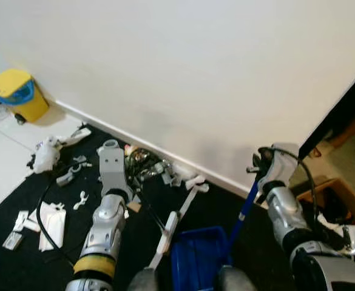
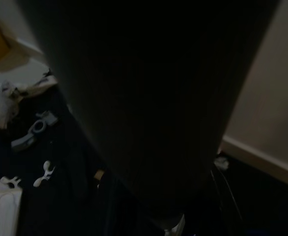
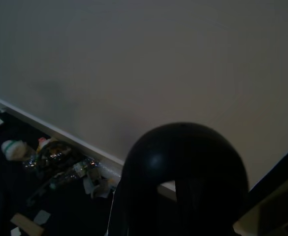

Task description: Sweep floor

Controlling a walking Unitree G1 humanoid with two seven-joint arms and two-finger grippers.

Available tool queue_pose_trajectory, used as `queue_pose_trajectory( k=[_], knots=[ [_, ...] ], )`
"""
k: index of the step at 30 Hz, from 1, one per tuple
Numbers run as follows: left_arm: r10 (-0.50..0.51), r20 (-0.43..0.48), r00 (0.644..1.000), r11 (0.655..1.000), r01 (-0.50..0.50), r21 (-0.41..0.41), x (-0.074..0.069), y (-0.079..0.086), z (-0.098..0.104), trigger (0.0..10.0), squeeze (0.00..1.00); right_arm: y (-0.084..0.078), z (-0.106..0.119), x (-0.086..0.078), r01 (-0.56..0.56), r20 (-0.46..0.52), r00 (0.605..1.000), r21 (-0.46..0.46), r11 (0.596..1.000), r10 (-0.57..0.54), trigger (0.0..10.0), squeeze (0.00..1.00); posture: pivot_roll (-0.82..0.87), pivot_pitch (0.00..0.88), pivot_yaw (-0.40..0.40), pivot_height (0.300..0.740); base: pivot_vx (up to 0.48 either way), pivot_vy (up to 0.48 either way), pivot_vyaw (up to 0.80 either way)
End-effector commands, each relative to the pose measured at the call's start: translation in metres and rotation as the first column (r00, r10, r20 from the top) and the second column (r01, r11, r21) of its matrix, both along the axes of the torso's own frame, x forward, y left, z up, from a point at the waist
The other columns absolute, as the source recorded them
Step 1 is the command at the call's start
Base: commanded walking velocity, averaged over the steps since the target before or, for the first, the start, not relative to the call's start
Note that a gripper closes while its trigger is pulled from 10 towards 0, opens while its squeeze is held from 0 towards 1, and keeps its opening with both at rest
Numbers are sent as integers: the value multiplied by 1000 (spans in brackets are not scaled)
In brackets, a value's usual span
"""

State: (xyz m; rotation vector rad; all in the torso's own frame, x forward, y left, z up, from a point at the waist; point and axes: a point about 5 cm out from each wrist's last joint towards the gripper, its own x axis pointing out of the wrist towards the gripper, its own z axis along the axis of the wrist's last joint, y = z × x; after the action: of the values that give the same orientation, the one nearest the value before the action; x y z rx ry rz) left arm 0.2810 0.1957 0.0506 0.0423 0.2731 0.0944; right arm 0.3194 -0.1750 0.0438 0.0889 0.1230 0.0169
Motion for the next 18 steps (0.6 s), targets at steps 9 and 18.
queue_pose_trajectory(
  k=[9, 18],
  knots=[
    [18, -58, 998, 997, -13, 82, -8, 11, -6, 10000, 0, -3, -7, -4, 20, -41, 999, 24, 1000, -19, 10000, 0, 106, 72, -58, 740, 0, 480, 0],
    [23, -42, 999, 996, -20, 82, -5, 14, 1, 10000, 0, -10, -6, -4, 37, -38, 999, 16, 999, -36, 10000, 0, 105, 73, -59, 740, 0, 480, 0]
  ],
)
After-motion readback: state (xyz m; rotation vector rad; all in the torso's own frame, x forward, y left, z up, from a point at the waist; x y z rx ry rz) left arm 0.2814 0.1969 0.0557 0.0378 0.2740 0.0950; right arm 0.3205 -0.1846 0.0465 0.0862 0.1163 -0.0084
